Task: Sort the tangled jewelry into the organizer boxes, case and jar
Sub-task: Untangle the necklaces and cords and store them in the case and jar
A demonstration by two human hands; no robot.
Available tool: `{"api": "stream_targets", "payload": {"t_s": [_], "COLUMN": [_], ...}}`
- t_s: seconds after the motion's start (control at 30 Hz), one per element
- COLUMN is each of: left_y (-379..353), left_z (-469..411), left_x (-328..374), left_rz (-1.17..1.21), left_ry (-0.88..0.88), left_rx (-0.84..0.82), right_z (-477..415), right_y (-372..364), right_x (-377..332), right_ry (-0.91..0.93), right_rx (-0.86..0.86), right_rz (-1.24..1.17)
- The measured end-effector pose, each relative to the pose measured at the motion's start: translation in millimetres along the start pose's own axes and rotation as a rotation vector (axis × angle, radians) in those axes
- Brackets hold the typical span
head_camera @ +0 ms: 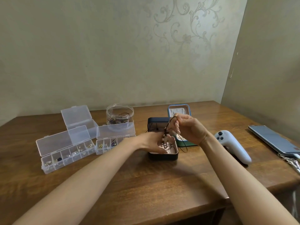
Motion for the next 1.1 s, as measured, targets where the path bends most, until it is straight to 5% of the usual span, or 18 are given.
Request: {"api": "stream_targets", "payload": {"t_s": [0.2, 0.43, 0.57, 0.73, 0.87, 0.97, 1.1], "left_y": [-10, -4, 5, 13, -4, -12, 0], "left_z": [4, 12, 26, 54, 66, 70, 78], "left_x": [3, 2, -6, -23, -35, -38, -30], "left_rz": [-0.026, -0.386, -0.397, -0.275, -0.046, 0.034, -0.158], "left_ry": [-0.027, -0.144, -0.013, 0.324, 0.534, 0.597, 0.603], "left_rx": [-0.149, 0.168, 0.399, 0.618, 0.561, 0.499, 0.527], "right_z": [-17, -27, -26, -18, -13, -18, -23], "right_y": [18, 17, 18, 17, 19, 26, 23], "right_x": [-13, -9, -7, 1, 7, 15, 18], "right_ry": [0.079, -0.017, -0.094, -0.284, -0.418, -0.465, -0.42], "right_rx": [0.202, 0.197, 0.184, 0.146, 0.183, 0.24, 0.31], "right_rz": [-0.026, 0.03, 0.149, 0.442, 0.787, 1.145, 1.333]}}
Point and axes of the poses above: each hand's wrist, its own z-axis away from the middle knuckle, its own y-axis out of the back of the hand, x = y × z, the point moved 9 cm from there along -z, towards the middle knuckle, and after that the axes turned 10 degrees about -z, right-handed, at the moved point
